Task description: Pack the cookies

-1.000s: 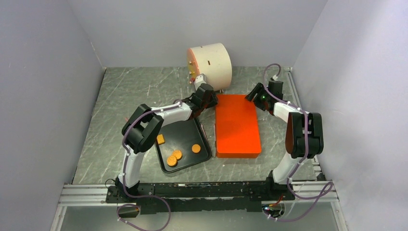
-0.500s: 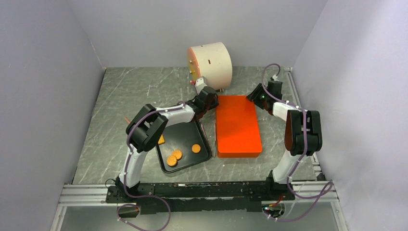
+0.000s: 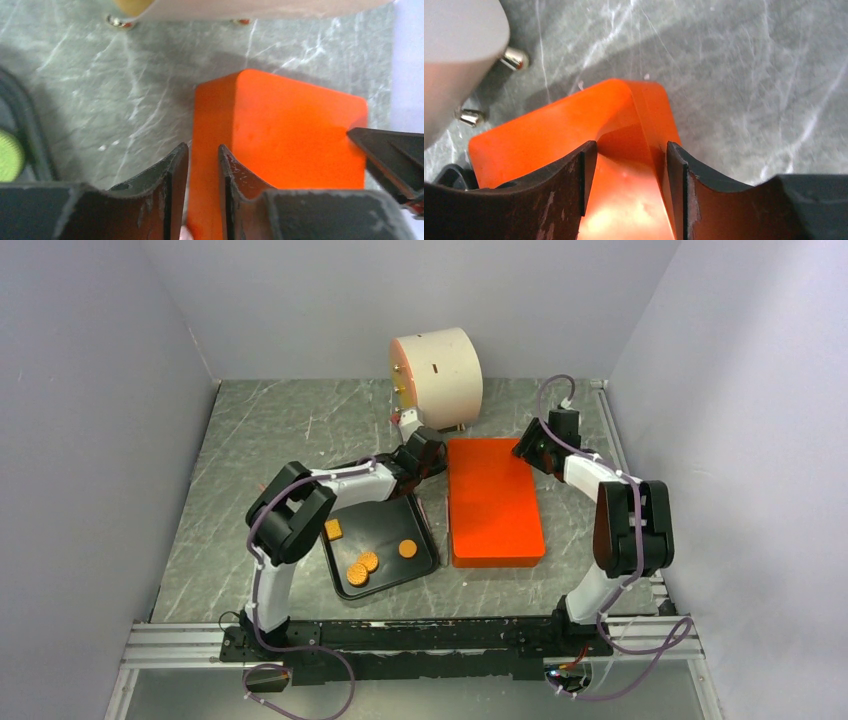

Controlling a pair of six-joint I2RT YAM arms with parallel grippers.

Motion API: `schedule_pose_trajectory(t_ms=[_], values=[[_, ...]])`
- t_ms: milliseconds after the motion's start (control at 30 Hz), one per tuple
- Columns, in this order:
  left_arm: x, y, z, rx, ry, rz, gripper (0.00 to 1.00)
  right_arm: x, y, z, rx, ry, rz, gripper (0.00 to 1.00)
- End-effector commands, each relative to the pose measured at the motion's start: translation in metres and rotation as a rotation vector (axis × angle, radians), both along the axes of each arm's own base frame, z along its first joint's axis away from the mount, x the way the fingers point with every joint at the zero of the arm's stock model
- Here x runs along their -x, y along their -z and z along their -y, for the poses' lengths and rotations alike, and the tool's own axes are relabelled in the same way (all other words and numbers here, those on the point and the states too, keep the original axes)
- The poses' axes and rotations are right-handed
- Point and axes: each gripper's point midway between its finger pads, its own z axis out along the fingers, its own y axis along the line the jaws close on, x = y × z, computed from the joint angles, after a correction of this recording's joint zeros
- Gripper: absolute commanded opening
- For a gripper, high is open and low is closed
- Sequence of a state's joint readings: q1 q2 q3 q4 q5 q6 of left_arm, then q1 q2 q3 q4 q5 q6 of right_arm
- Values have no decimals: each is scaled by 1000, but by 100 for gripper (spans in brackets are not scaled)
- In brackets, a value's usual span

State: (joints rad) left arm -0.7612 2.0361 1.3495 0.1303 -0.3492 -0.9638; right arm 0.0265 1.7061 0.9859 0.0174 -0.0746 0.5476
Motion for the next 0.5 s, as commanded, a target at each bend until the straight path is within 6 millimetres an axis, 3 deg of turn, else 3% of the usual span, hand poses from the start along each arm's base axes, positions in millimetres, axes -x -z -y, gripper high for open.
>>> schedule_pose_trajectory(t_ms=[0, 133, 233, 300, 467], values=[[16, -30, -17, -79, 39, 18, 36, 25, -18, 9, 66, 6, -44, 59], [22, -75, -13, -33, 93, 83, 45, 29, -52, 13, 83, 17, 13, 62], [40, -93, -9, -5, 161, 91, 49, 43, -64, 18, 102, 34, 24, 63], [56, -97, -4, 10, 221, 83, 51, 57, -66, 19, 100, 47, 23, 63], [116, -69, 0, -52, 337, -42, 53, 102, -67, 20, 114, 63, 12, 63]])
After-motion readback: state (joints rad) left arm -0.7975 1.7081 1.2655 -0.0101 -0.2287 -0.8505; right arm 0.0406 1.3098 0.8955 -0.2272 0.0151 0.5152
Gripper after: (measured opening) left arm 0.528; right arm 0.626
